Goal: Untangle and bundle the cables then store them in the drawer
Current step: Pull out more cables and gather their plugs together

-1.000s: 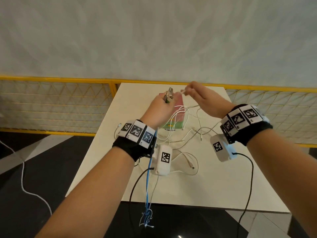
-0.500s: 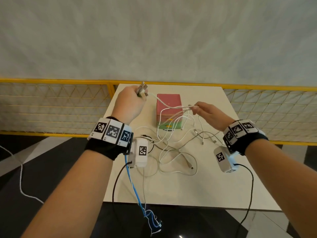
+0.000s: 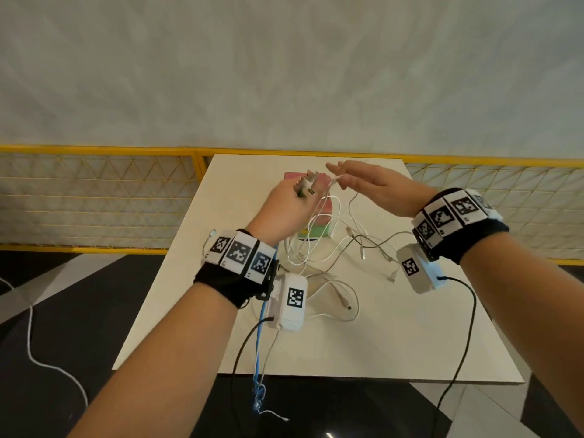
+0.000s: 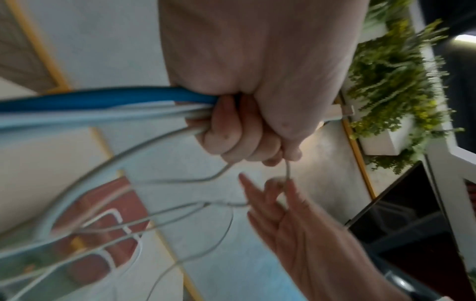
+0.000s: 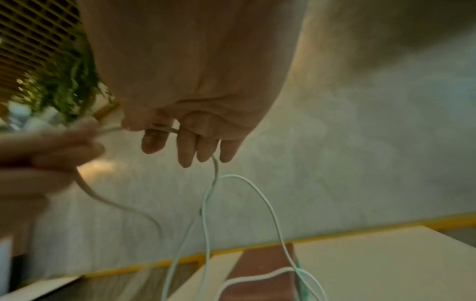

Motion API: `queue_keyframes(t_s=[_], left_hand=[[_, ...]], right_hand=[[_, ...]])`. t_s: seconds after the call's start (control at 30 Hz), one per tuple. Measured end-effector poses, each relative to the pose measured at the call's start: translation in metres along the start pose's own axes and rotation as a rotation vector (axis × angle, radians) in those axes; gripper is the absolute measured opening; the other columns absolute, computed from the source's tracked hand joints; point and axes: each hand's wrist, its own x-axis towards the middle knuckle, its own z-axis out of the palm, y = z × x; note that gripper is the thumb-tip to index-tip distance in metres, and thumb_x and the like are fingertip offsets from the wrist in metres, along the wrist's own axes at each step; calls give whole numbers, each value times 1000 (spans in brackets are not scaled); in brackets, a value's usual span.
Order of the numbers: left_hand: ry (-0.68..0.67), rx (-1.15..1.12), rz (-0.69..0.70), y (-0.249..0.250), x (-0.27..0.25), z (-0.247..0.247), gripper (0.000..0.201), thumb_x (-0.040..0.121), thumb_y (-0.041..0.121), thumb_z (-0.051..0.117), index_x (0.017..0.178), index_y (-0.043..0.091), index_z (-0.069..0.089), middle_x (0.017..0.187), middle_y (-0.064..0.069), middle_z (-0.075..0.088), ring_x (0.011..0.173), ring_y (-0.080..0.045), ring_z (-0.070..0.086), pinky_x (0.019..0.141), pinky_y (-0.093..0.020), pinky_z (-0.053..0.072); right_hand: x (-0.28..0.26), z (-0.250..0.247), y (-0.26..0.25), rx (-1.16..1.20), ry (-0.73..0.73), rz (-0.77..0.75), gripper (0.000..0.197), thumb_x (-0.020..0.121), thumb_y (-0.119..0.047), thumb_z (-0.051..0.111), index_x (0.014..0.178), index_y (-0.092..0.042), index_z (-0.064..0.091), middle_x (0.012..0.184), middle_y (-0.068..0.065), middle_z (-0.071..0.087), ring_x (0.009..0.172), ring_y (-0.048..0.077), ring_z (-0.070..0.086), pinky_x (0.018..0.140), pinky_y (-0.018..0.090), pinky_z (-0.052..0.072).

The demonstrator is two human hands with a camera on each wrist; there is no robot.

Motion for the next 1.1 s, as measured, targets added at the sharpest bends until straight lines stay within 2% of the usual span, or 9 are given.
queue_keyframes(t_s=[0.07,0.2,0.33,0.43,0.53,0.67,0.83,1.0,1.1], left_hand=[[124,2,55,2,0,-10,45,98,46,49,75,8,57,57,3,45,47,-3,41,46,-10,33],[295,-73,147,7,-4,-29,44,97,46,51,70,11,47,53,5,34,43,-3,32,46,-16,27],[351,-150,185,9,-8,-45,46,97,47,51,65,15,42,53,3,33,50,-12,34,53,-26,28],[341,-104,146,3,-6,-49,47,97,48,51,64,15,43,50,7,34,47,-10,34,52,-27,29],[310,-108,42,-8,-1,-47,44,96,49,52,65,18,48,47,11,39,43,-8,36,53,-28,32],[313,-74,-57,-17,-1,-42,38,97,42,53,73,13,55,63,2,50,60,-14,45,62,-30,37],[363,-119,-114,-21,-2,-42,36,97,43,54,67,23,52,54,8,45,50,-11,41,55,-28,35],[365,-161,-96,-22,-6,-42,36,98,46,50,69,25,54,54,9,44,51,-11,41,53,-28,34],[380,-173,-88,-23,-10,-36,35,97,45,51,69,25,54,55,9,45,53,-11,43,57,-29,36]], right_hand=[[-2,4,9,38,25,33,23,99,-43,33,92,-32,51,97,-24,59,95,-8,53,88,21,38],[1,15,31,140,-5,134,30,91,-59,33,88,-38,54,120,14,58,121,27,51,103,43,43],[6,18,51,101,22,221,30,101,-38,32,102,-17,53,120,11,57,117,27,52,102,47,44],[12,13,58,-26,86,218,23,100,-35,34,98,-28,56,110,12,62,104,33,57,93,52,47],[18,4,51,-68,238,158,24,99,-18,39,95,-29,60,97,3,65,90,33,58,82,40,48],[17,-10,29,-57,407,46,25,99,-15,42,108,-23,64,128,-8,57,134,10,41,106,23,31],[-17,-26,-20,-464,413,-22,27,97,-19,42,114,-26,62,82,0,72,77,23,67,71,32,51],[-57,-30,-38,-925,319,-152,34,91,-37,39,99,-16,65,98,11,53,62,31,54,46,25,32],[-63,-19,-24,-753,302,-61,23,93,-19,38,99,-15,60,102,7,61,73,30,62,50,36,49]])
